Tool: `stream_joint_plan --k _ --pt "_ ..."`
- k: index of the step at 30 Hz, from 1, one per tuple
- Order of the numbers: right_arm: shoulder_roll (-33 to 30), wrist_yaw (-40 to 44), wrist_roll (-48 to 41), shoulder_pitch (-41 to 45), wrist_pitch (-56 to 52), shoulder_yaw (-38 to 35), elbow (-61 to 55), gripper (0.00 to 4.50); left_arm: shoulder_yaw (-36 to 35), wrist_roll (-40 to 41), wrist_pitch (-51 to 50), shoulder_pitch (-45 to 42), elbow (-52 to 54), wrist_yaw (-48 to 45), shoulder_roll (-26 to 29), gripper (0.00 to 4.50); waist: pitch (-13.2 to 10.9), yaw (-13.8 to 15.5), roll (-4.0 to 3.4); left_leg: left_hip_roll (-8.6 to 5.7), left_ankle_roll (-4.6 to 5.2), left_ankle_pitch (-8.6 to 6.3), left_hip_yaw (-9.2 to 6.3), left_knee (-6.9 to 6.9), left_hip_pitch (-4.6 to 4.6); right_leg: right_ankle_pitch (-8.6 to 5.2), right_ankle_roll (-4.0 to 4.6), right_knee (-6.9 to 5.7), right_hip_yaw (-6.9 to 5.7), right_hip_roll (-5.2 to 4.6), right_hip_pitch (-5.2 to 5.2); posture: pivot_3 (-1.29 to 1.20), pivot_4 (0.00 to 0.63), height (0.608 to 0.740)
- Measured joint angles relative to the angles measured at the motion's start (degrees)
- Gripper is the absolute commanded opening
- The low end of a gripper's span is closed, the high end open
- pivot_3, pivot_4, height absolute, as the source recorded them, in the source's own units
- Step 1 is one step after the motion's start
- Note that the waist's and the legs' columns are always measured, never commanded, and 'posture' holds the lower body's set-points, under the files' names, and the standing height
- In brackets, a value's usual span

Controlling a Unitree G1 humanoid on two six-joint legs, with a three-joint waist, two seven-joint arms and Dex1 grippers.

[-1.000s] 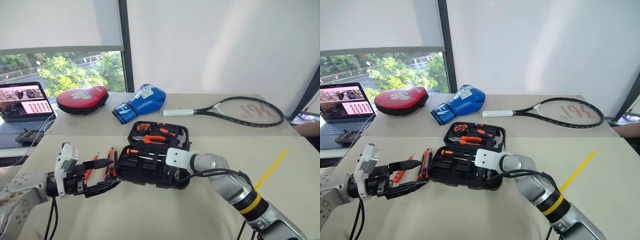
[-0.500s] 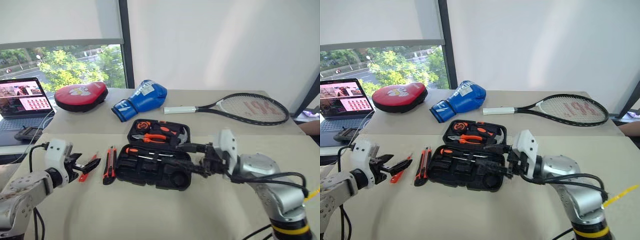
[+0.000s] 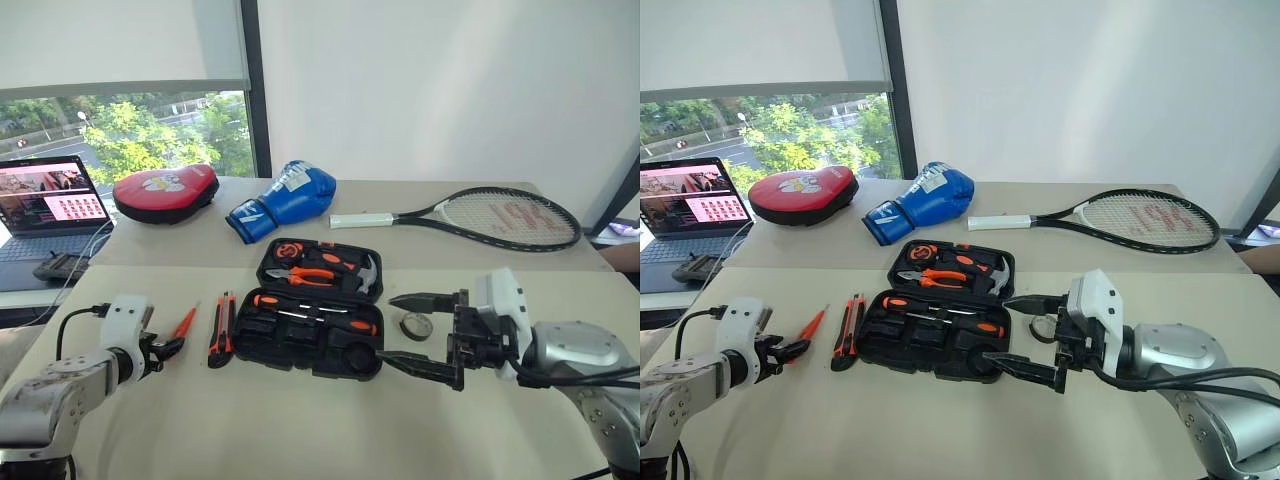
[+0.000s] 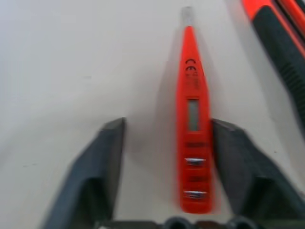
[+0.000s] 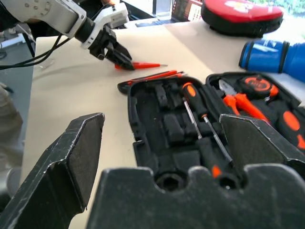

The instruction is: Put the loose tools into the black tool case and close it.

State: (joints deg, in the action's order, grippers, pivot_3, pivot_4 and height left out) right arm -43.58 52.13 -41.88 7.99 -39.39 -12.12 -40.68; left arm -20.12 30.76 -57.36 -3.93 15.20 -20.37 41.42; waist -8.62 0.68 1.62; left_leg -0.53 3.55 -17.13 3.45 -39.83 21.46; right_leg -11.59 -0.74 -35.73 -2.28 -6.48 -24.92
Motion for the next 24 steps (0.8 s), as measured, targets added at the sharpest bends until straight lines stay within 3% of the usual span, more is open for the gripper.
stream_joint_plan --k 2,3,6,9,13,16,24 --pt "-0.01 -0.45 -0.03 -0.63 0.21 -0.03 -0.94 4.50 -1.21 1.98 2.22 0.00 -0.33 -3.09 -2.17 0.63 -0.02 0.13 0.04 0.01 -0.01 0.00 -0.02 -0.04 0.17 0.01 0.01 0.00 -0.03 -0.03 -0.10 0.00 0.150 0.740" --pt "-0.01 -0.72 -0.06 -0.83 0.42 -0.08 -1.40 4.50 -1.48 3.04 3.19 -0.21 -0.40 -4.63 -2.54 0.48 -0.03 0.24 0.12 0.02 -0.05 0.02 -0.04 -0.07 0.29 0.04 0.05 0.00 -0.07 -0.03 -0.19 0.00 0.150 0.740" --pt "0.00 -1.87 -1.92 -2.41 0.51 -1.45 -2.71 4.50 -2.07 8.01 5.11 -6.84 -1.38 -14.01 -0.77 0.48 -0.12 1.01 0.27 0.05 -0.28 0.20 -0.17 -0.27 0.64 0.10 0.14 -0.01 -0.31 0.02 -0.33 0.00 0.150 0.740" --pt "-0.34 -2.70 -2.54 -4.70 0.67 -2.91 -4.84 4.50 7.06 6.92 13.53 -16.73 -2.19 -31.39 6.64 0.48 -0.10 1.63 0.21 0.00 -0.45 0.33 -0.05 -0.32 0.57 0.12 0.18 0.07 -0.43 0.28 -0.19 0.00 0.150 0.740" --pt "-0.37 -5.38 -4.46 -6.30 0.61 -4.62 -6.30 4.50 22.29 -1.95 26.46 -27.38 -11.81 -48.31 8.26 0.48 -0.07 1.29 -0.07 -0.38 0.12 0.22 0.18 -0.29 0.50 0.14 0.12 0.10 -0.39 0.42 -0.15 0.00 0.150 0.740" --pt "-1.16 -7.57 -5.81 -10.17 0.28 -7.13 -9.48 4.50 33.49 -11.54 39.25 -37.30 -25.22 -58.97 4.28 0.48 -0.14 1.52 0.05 -0.46 0.44 0.15 0.11 -0.46 0.72 0.24 -0.05 0.21 -0.47 0.53 -0.17 0.00 0.150 0.740" --pt "-2.61 -12.51 -9.04 -16.66 0.10 -11.75 -14.17 4.50 41.81 -24.76 60.41 -47.80 -48.53 -67.01 -3.34 0.48 -0.16 0.79 0.10 -0.52 1.14 -0.24 0.15 -1.16 1.09 0.52 -0.62 0.66 -0.38 0.47 -0.06 0.00 0.150 0.740"
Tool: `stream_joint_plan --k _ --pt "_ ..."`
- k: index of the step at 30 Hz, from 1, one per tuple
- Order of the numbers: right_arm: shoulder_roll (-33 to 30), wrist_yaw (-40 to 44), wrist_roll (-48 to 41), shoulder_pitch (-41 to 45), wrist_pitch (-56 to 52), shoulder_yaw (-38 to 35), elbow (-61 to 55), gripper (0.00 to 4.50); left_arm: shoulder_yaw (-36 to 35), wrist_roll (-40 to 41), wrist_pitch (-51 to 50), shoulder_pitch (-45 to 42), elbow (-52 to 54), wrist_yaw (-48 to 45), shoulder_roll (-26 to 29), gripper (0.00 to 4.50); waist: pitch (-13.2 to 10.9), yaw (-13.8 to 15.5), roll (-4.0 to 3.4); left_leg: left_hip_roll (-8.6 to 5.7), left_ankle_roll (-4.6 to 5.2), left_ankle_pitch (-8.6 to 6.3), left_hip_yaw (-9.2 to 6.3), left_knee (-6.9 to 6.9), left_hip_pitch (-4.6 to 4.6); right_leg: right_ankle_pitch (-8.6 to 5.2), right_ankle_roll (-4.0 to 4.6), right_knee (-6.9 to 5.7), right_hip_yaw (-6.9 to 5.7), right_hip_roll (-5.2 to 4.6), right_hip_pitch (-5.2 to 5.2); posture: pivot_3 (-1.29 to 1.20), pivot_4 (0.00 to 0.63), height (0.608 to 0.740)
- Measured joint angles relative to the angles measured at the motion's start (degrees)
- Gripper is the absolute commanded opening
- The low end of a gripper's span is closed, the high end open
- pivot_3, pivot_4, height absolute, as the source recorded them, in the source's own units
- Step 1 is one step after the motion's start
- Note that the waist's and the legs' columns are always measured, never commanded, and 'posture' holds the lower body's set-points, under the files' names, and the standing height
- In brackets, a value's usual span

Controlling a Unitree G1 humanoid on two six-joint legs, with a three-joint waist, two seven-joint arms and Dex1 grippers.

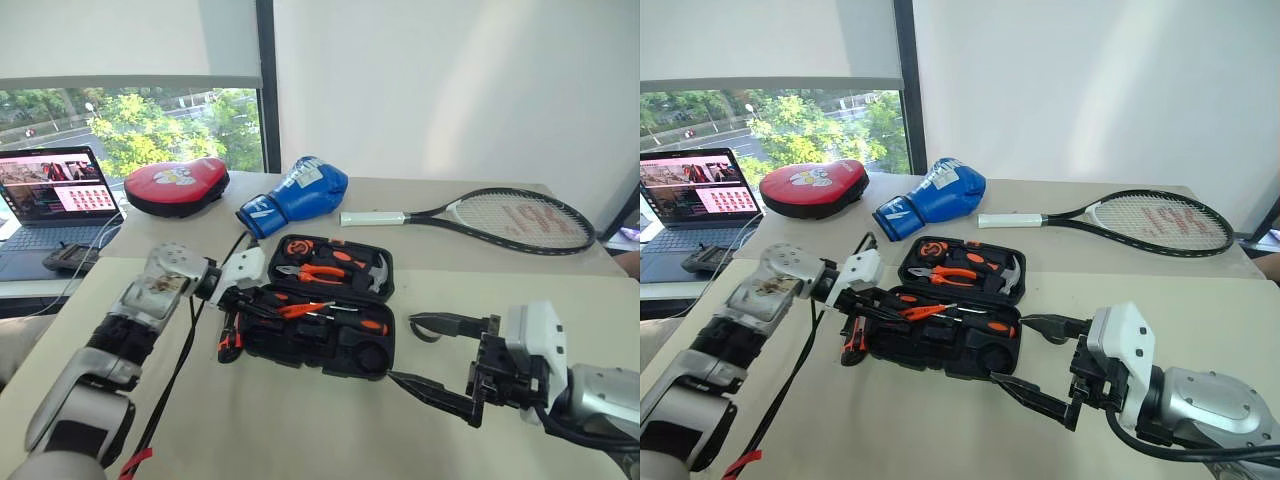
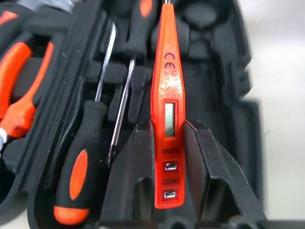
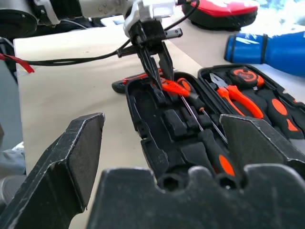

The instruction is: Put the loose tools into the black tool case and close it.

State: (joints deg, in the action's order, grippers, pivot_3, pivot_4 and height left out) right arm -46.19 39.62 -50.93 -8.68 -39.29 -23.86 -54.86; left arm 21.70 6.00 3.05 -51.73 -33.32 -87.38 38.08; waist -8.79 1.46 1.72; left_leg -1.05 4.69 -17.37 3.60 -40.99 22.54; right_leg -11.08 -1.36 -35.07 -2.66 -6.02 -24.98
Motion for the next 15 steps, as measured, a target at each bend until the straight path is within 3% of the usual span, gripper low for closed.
stream_joint_plan --k 7,15 --pt "-1.02 -2.48 -1.67 -3.30 0.02 -1.77 -1.73 4.50 1.65 -7.96 9.01 -6.68 -12.24 0.77 -3.28 0.48 -0.01 0.07 0.01 -0.01 0.35 -0.21 -0.01 -0.42 -0.01 0.19 -0.41 0.08 -0.01 -0.12 0.28 0.00 0.150 0.740" --pt "-1.73 -3.52 -2.25 -5.84 0.38 -3.10 -2.61 4.50 2.12 -11.71 7.79 -8.61 -13.60 -0.31 -5.29 0.48 -0.01 0.07 0.01 0.02 0.41 -0.24 -0.09 -0.71 -0.02 0.28 -0.55 0.05 0.04 -0.20 0.39 0.00 0.150 0.740"
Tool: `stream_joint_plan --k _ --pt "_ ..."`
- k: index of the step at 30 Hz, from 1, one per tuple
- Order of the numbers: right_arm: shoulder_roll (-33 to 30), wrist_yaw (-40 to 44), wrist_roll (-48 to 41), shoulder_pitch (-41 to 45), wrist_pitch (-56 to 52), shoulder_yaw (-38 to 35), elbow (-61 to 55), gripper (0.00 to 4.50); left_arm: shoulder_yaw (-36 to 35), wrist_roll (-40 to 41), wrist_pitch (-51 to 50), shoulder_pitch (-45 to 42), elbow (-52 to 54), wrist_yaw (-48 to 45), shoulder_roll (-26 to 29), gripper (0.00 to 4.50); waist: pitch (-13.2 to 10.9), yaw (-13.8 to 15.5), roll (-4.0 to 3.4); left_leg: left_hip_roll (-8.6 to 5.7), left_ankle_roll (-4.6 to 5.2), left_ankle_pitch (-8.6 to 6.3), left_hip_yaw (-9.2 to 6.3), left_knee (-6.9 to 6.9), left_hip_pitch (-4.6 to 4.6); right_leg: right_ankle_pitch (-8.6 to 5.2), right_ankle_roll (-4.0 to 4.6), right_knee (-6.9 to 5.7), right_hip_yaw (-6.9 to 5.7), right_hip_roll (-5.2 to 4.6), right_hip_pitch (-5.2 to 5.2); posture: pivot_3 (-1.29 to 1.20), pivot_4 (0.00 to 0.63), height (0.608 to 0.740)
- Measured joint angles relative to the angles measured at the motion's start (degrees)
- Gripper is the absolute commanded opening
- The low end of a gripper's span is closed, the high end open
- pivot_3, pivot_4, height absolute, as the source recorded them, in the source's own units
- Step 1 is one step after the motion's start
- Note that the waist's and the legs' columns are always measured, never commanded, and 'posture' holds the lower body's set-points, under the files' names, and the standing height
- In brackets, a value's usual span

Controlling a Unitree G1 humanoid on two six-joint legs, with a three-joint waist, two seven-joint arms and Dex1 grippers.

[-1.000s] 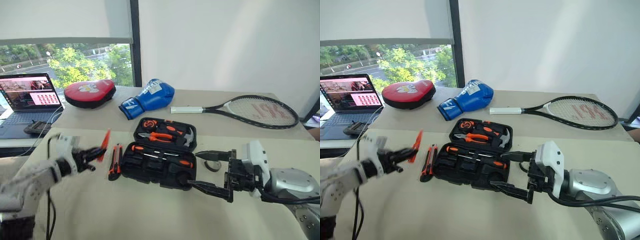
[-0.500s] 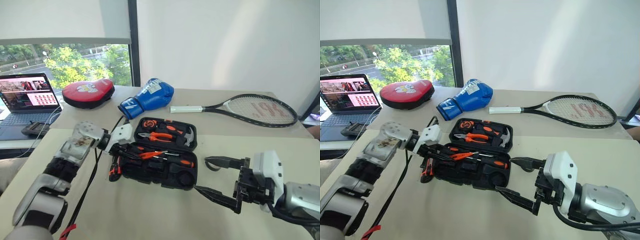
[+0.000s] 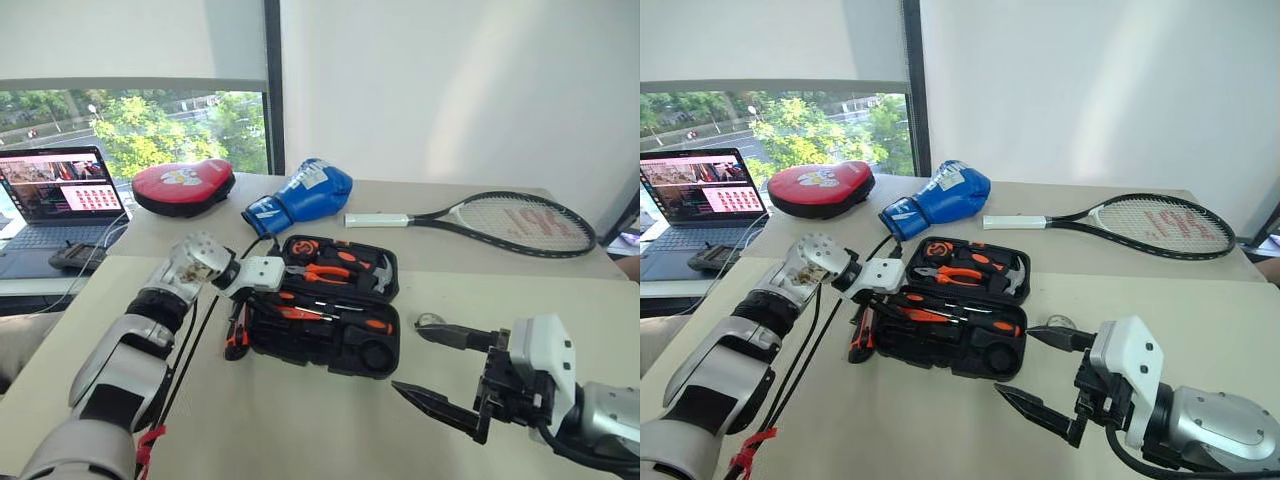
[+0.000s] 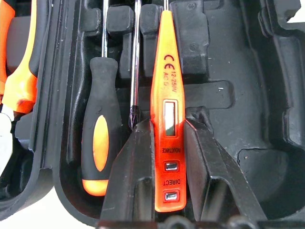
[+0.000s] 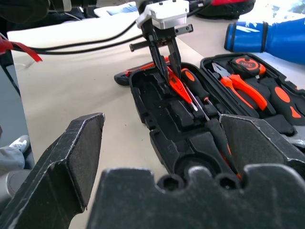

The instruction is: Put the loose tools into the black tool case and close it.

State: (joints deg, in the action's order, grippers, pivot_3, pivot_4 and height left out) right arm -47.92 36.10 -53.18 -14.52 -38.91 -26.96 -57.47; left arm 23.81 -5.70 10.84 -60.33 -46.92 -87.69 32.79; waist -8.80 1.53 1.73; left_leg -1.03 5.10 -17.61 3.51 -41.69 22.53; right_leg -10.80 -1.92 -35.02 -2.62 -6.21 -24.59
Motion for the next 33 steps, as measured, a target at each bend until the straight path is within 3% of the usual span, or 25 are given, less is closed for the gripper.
stream_joint_plan --k 9,11,12,15,20,23,26,28,33 --pt "-0.09 -0.04 0.06 -0.15 0.99 -0.12 -0.02 4.50 0.30 -2.59 -3.33 -0.94 1.05 -2.05 -0.59 0.48 0.00 -0.18 0.00 -0.02 0.07 -0.04 0.01 0.00 0.02 0.00 -0.02 0.02 0.01 0.00 -0.01 0.00 0.150 0.740" --pt "-0.12 -0.01 0.06 -0.18 1.07 -0.12 -0.02 4.50 0.23 -2.78 -3.28 -0.95 1.05 -1.79 -0.69 1.43 0.00 -0.17 0.00 -0.03 0.08 -0.05 0.01 -0.01 0.01 0.00 -0.02 0.02 0.02 -0.01 0.00 0.00 0.150 0.740" --pt "-0.15 -0.01 0.06 -0.17 1.08 -0.12 -0.02 4.50 0.09 -2.77 -3.41 -0.94 1.06 -1.83 -0.72 1.58 0.00 -0.17 0.00 -0.03 0.08 -0.05 0.01 -0.01 0.01 0.01 -0.02 0.01 0.02 -0.01 0.00 0.00 0.150 0.740" --pt "-0.56 0.00 0.06 -0.19 1.09 -0.11 -0.01 4.50 -0.70 -2.05 -3.75 -0.70 1.51 -1.84 -0.65 2.67 0.00 -0.17 0.00 -0.02 0.08 -0.05 0.00 -0.01 0.02 0.01 -0.04 0.01 0.02 -0.01 -0.01 0.00 0.150 0.740" --pt "-0.61 0.17 0.06 -0.56 1.30 0.03 0.13 4.50 -5.42 5.69 -14.36 3.02 13.05 -3.85 4.92 2.67 0.00 -0.79 0.00 -0.01 -0.05 0.03 0.01 -0.02 0.32 0.02 -0.04 -0.08 0.11 -0.02 -0.39 0.00 0.150 0.740" --pt "-0.61 0.40 0.12 -0.61 1.63 0.18 0.18 4.50 -10.08 10.30 -25.31 5.53 20.35 -2.29 5.69 1.95 0.00 -0.66 0.00 -0.03 -0.08 0.05 0.00 -0.08 0.36 0.01 -0.09 -0.09 0.09 -0.01 -0.37 0.00 0.150 0.740" --pt "-0.62 0.89 0.26 -0.46 2.18 0.77 0.62 4.50 -15.78 14.93 -37.84 11.92 30.61 4.46 5.11 0.84 0.00 -0.72 0.00 -0.04 -0.08 0.05 0.00 -0.13 0.30 0.00 -0.20 -0.09 0.16 -0.03 -0.28 0.00 0.150 0.740" --pt "-0.62 1.02 0.59 -0.33 2.26 1.27 0.85 4.50 -18.99 16.19 -41.88 16.03 35.13 11.23 1.94 0.13 0.00 -0.52 0.00 -0.06 -0.07 0.04 -0.02 -0.15 0.28 0.03 -0.25 -0.06 0.16 -0.08 -0.23 0.00 0.150 0.740" --pt "-0.63 1.24 1.34 -0.04 2.78 1.67 1.48 4.50 -23.76 17.69 -44.78 28.14 45.71 27.72 -6.18 0.04 0.00 -0.41 0.00 -0.10 -0.37 0.21 -0.03 -0.15 0.26 0.06 -0.28 -0.04 0.21 -0.12 -0.21 0.00 0.150 0.740"
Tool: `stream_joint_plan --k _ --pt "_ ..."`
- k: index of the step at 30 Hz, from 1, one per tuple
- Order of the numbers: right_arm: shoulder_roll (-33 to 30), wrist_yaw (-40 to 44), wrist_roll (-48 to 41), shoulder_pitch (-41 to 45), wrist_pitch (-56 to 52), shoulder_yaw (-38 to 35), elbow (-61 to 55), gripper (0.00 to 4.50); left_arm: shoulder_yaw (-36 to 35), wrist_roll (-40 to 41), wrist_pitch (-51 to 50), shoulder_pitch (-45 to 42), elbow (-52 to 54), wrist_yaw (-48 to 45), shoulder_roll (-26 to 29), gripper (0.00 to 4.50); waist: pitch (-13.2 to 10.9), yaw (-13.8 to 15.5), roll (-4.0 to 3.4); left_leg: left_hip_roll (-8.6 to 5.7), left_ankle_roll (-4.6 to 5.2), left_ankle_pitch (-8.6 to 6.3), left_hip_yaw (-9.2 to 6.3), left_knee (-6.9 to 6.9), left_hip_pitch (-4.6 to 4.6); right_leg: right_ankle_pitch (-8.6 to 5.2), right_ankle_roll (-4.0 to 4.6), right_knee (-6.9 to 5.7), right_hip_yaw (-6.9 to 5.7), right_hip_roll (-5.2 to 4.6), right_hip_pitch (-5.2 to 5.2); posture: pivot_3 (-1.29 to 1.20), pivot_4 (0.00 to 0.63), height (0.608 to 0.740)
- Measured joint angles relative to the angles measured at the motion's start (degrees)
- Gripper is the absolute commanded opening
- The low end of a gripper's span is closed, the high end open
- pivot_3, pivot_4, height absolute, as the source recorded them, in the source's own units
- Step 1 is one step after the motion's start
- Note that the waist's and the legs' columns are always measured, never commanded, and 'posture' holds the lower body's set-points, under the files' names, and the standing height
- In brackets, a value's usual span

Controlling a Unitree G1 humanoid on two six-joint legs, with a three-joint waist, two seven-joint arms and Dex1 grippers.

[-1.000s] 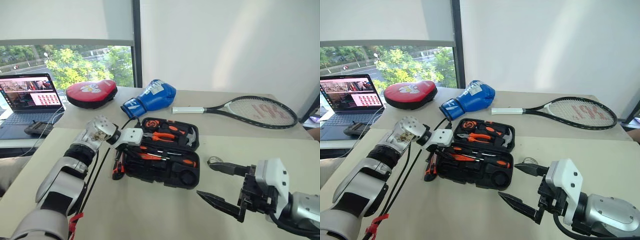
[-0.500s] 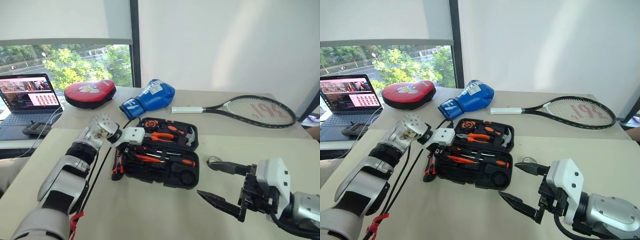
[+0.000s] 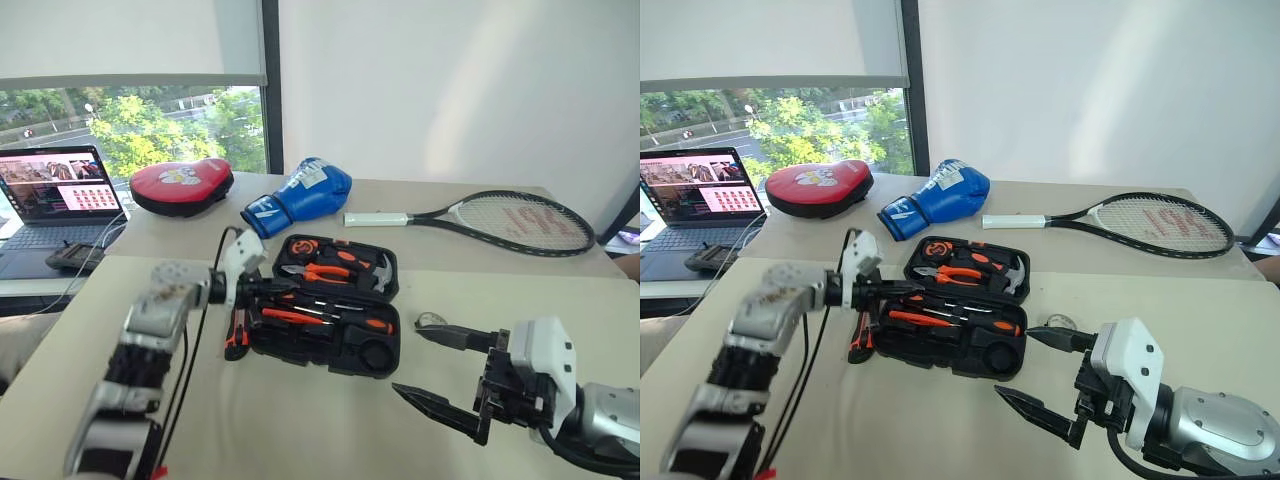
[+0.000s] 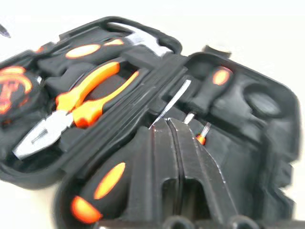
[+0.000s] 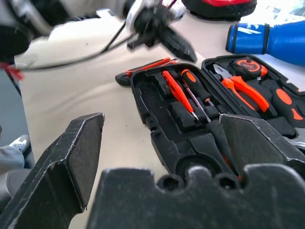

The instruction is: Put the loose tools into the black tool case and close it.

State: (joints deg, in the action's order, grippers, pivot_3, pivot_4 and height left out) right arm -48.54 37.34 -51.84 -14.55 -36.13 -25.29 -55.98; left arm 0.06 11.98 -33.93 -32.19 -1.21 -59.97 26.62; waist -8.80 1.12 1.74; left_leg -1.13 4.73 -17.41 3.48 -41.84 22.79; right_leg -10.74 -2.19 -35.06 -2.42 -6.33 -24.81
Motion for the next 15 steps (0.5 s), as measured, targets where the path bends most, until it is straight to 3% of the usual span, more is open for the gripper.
stream_joint_plan --k 5,15 --pt "0.00 -0.03 0.00 0.00 0.07 0.10 0.29 4.50 -1.46 0.91 1.36 7.90 6.21 9.51 -4.69 0.04 0.00 0.17 0.00 0.02 -0.06 0.02 -0.01 0.03 -0.06 0.03 0.06 -0.02 0.08 -0.11 0.01 0.00 0.150 0.740" --pt "0.00 -0.77 -0.18 -0.45 0.07 0.11 0.15 4.50 0.03 0.40 6.26 14.86 9.13 15.18 -4.44 0.04 0.01 0.72 -0.02 0.06 -0.06 0.02 -0.01 0.07 -0.12 0.10 0.17 0.01 0.12 -0.22 0.02 0.00 0.150 0.740"
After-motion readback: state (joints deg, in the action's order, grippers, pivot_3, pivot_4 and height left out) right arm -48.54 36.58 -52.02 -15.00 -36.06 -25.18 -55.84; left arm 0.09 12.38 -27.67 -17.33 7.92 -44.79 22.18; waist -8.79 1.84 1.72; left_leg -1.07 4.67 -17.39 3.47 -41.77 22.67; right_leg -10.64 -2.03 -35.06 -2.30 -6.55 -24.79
